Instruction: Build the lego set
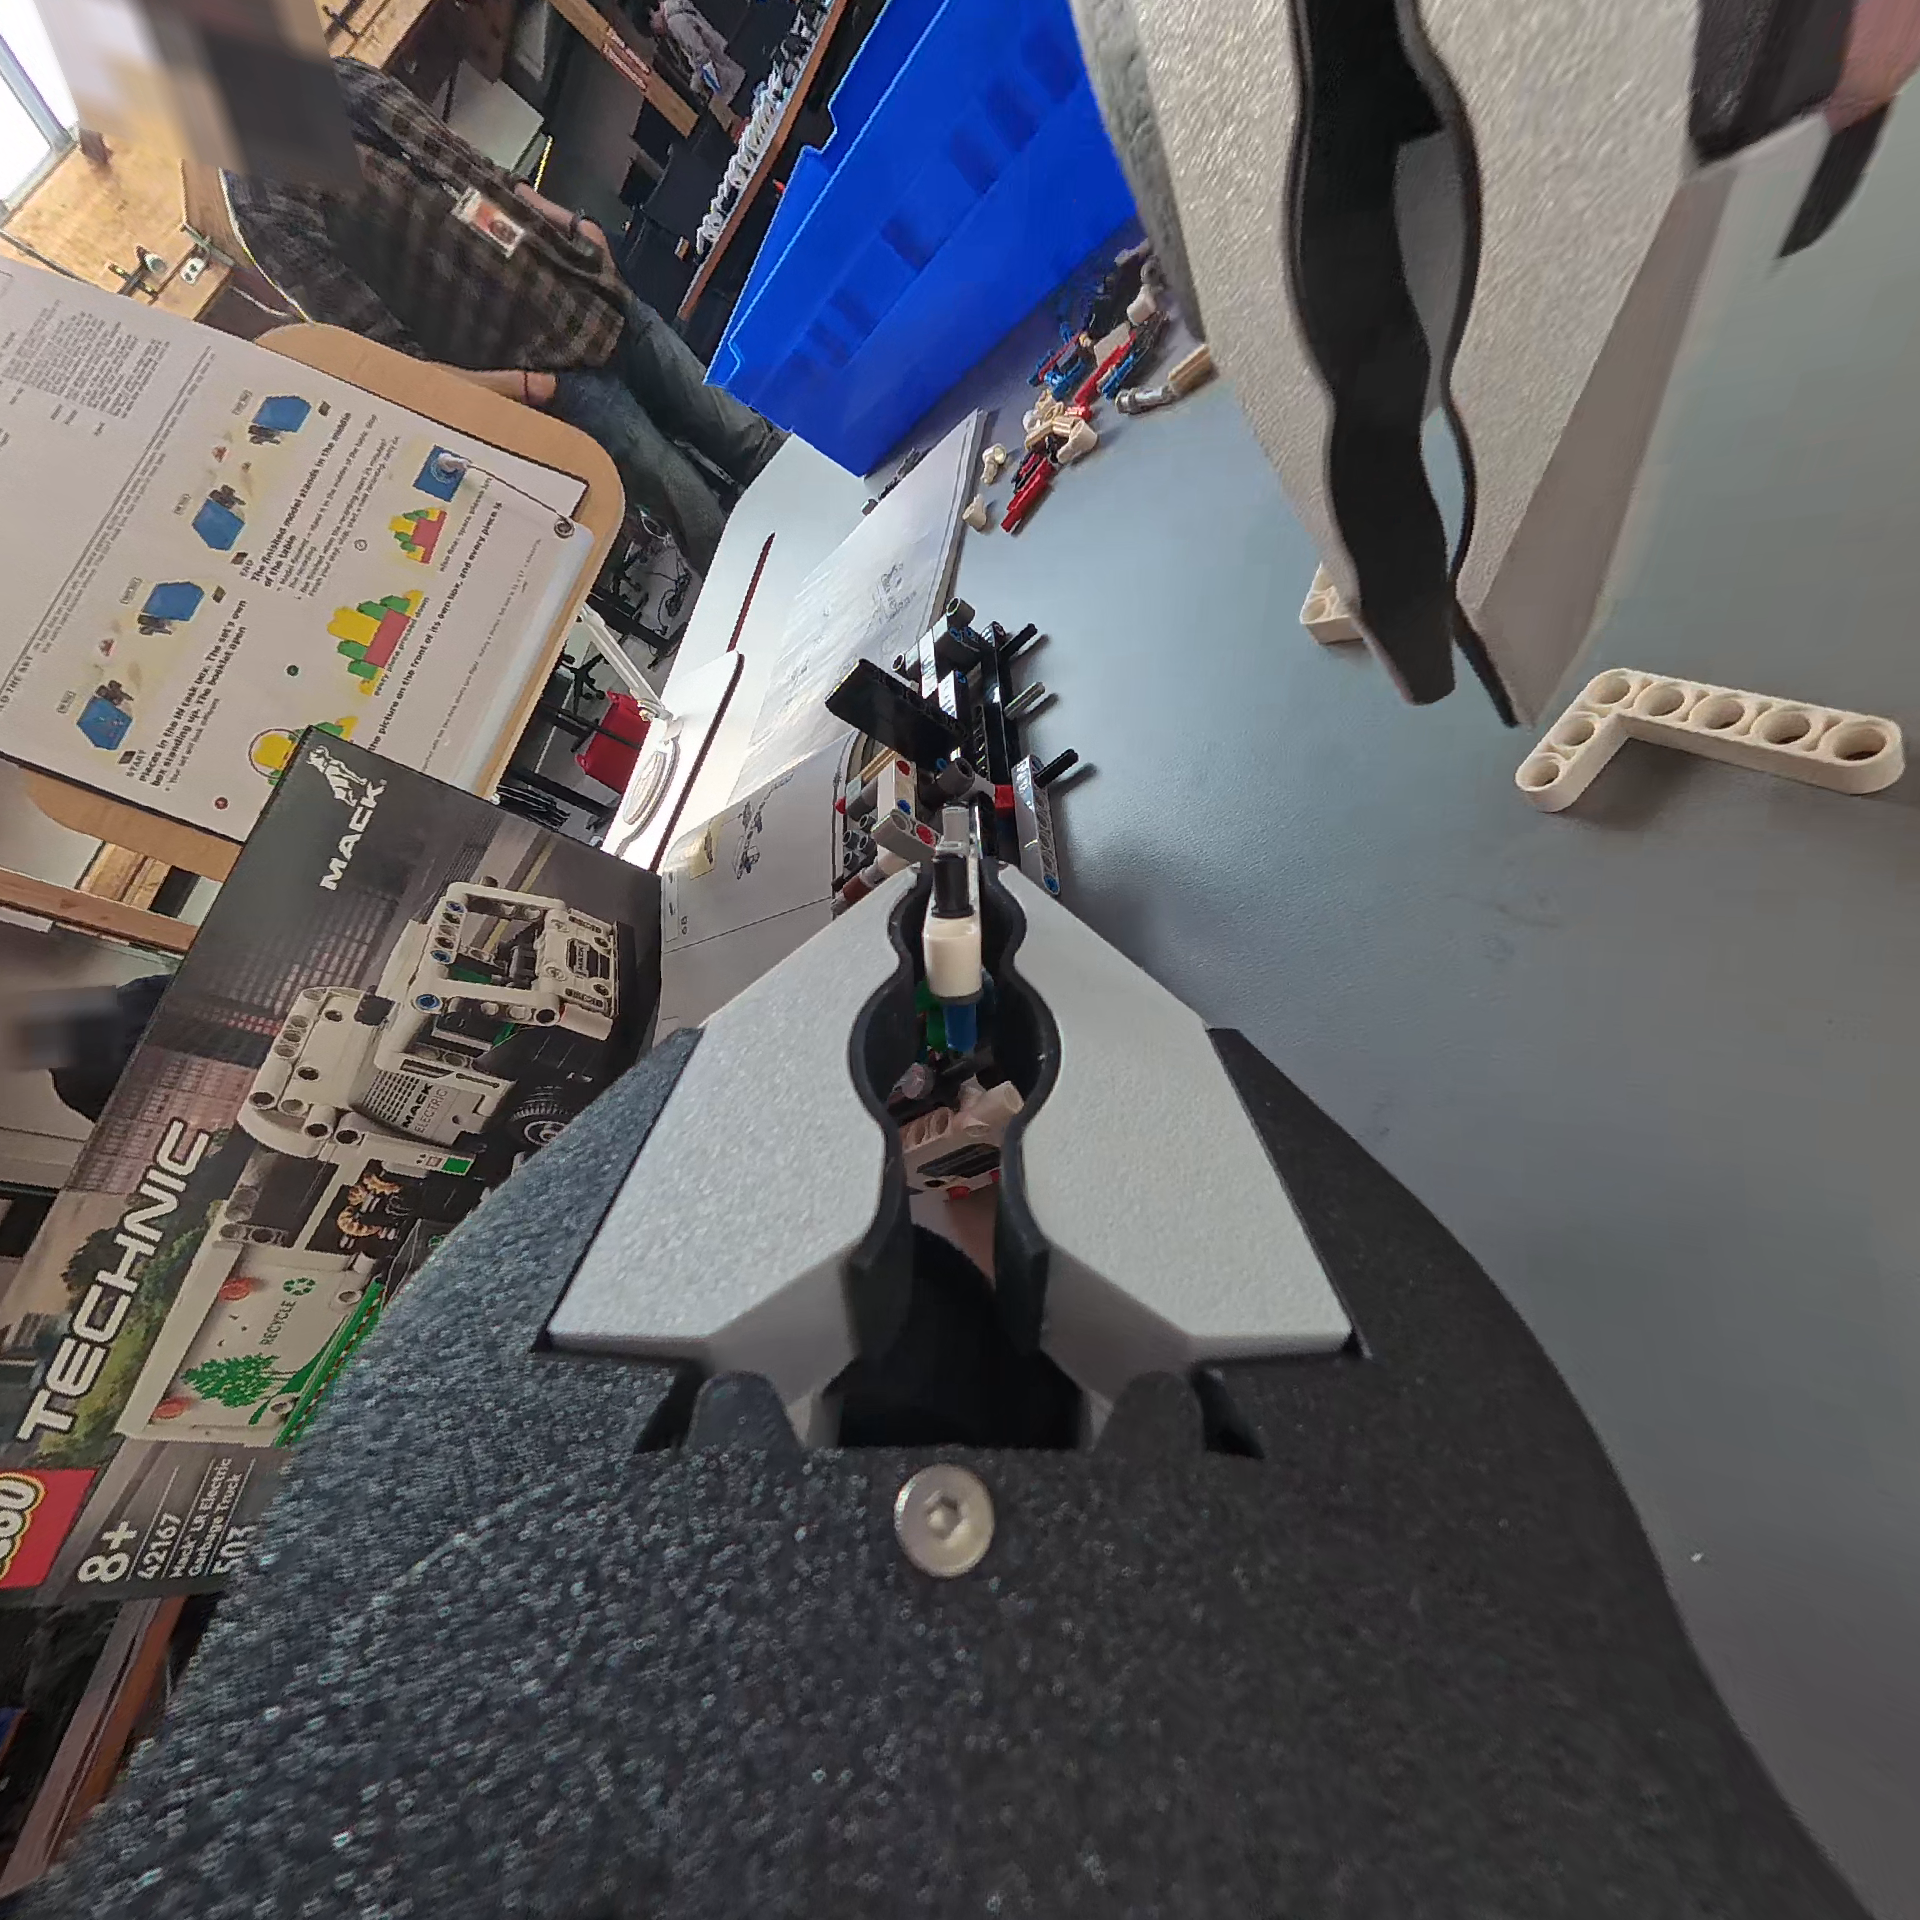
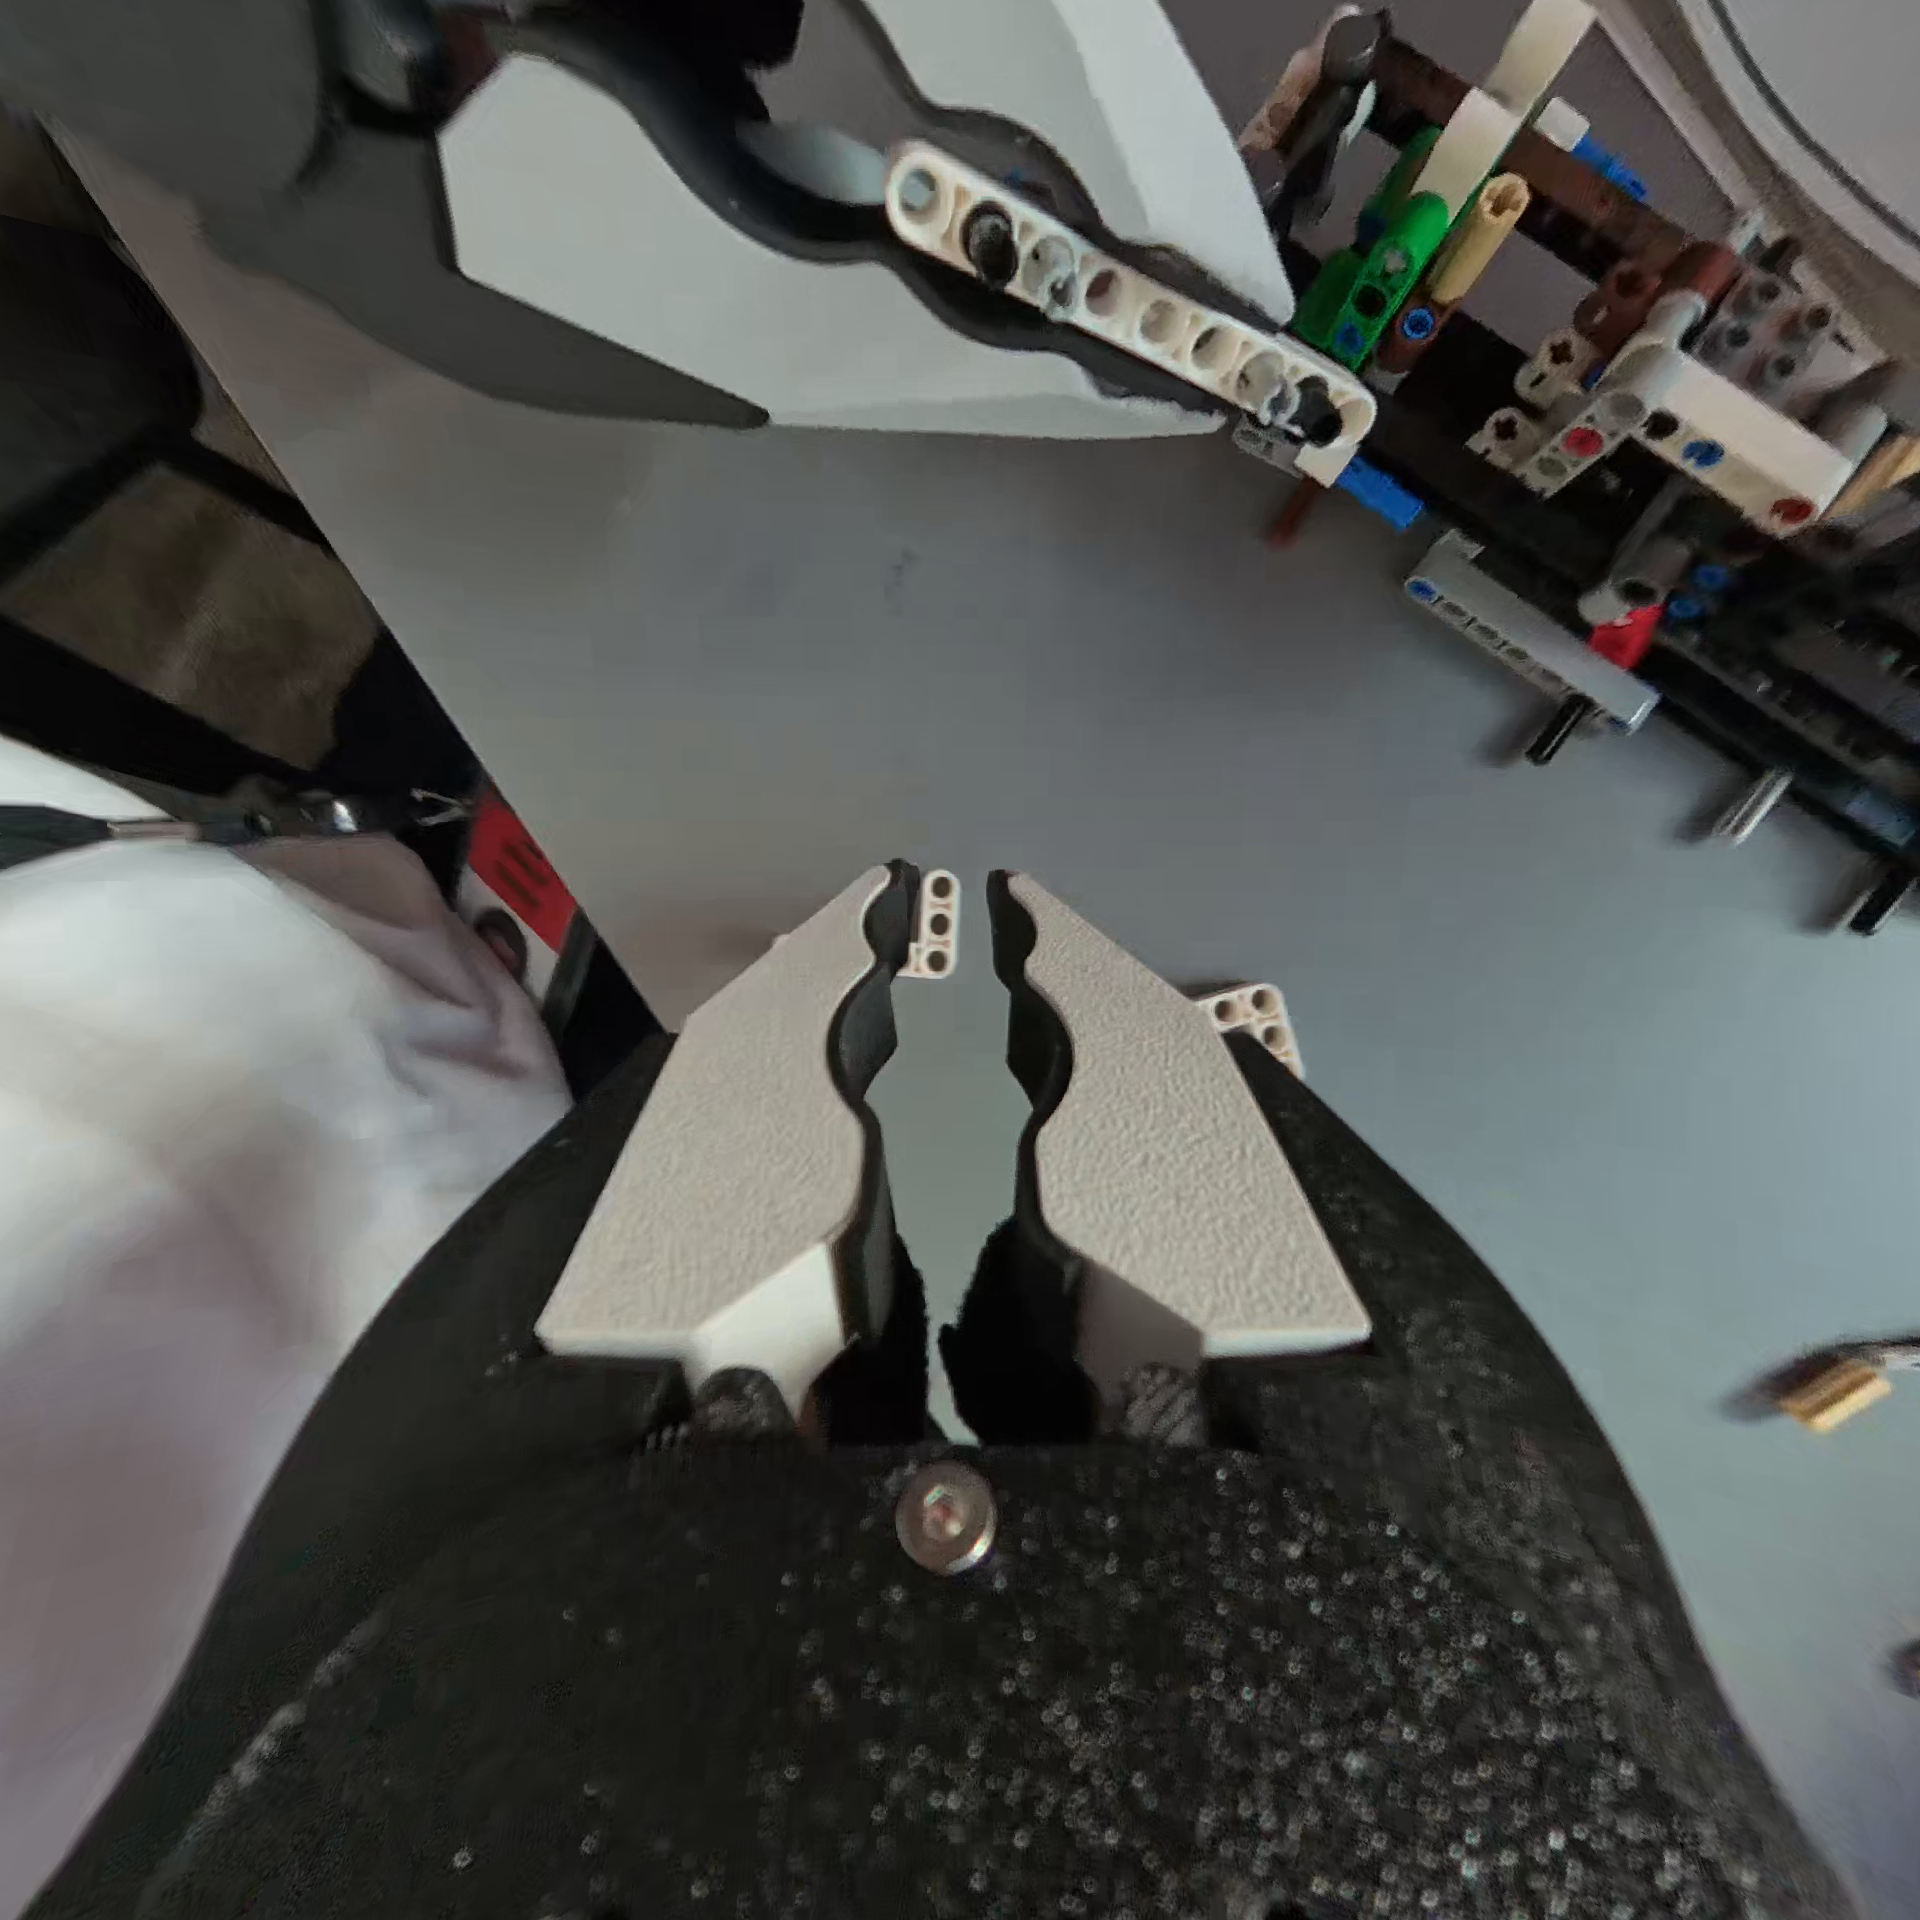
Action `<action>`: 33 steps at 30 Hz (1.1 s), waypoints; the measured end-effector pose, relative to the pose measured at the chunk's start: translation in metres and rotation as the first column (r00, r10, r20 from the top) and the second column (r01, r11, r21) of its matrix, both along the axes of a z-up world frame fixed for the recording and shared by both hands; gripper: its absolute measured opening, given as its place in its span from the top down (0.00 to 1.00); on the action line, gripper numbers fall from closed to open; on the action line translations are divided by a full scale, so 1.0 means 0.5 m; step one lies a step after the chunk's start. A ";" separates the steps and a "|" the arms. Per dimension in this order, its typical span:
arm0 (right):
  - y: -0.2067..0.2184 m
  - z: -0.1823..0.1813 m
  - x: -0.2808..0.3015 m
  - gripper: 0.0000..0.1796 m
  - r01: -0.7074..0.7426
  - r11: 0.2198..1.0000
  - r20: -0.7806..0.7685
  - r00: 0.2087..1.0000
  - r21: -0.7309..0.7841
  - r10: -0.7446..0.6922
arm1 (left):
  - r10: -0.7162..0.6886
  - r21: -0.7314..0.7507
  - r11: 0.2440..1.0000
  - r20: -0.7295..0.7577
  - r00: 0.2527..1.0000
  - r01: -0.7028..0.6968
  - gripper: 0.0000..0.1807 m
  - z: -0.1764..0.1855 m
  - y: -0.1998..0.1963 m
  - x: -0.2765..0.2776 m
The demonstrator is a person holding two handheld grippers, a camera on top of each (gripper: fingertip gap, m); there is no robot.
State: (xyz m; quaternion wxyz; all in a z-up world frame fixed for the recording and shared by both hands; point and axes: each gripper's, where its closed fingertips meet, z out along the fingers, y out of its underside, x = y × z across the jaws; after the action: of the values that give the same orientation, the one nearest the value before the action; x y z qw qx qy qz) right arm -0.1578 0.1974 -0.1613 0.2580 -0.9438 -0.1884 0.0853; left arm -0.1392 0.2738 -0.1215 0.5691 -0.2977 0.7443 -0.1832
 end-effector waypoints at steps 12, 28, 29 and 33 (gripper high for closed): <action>-0.017 -0.052 0.005 0.92 0.070 0.990 0.137 0.989 -0.124 -0.052 | -0.020 0.019 1.000 0.000 1.000 0.020 0.97 -0.002 -0.014 -0.002; 0.025 0.161 0.037 0.97 -0.487 0.758 0.479 0.837 0.433 0.264 | -0.236 -0.253 0.942 -0.023 0.971 0.223 0.97 -0.004 -0.078 -0.014; 0.028 0.168 0.031 0.97 -0.524 0.728 0.502 0.817 0.443 0.282 | -0.254 -0.271 0.932 -0.019 0.967 0.240 0.97 -0.002 -0.084 -0.016; 0.027 0.136 0.019 0.97 -0.592 0.698 0.519 0.776 0.403 0.358 | -0.325 -0.335 0.890 0.005 0.946 0.308 0.97 0.011 -0.111 -0.027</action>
State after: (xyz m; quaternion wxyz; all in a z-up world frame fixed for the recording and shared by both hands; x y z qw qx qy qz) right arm -0.1483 0.2108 -0.0934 0.4392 -0.7421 -0.4960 -0.1022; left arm -0.1526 0.2184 -0.1162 0.4541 -0.2683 0.7556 -0.3884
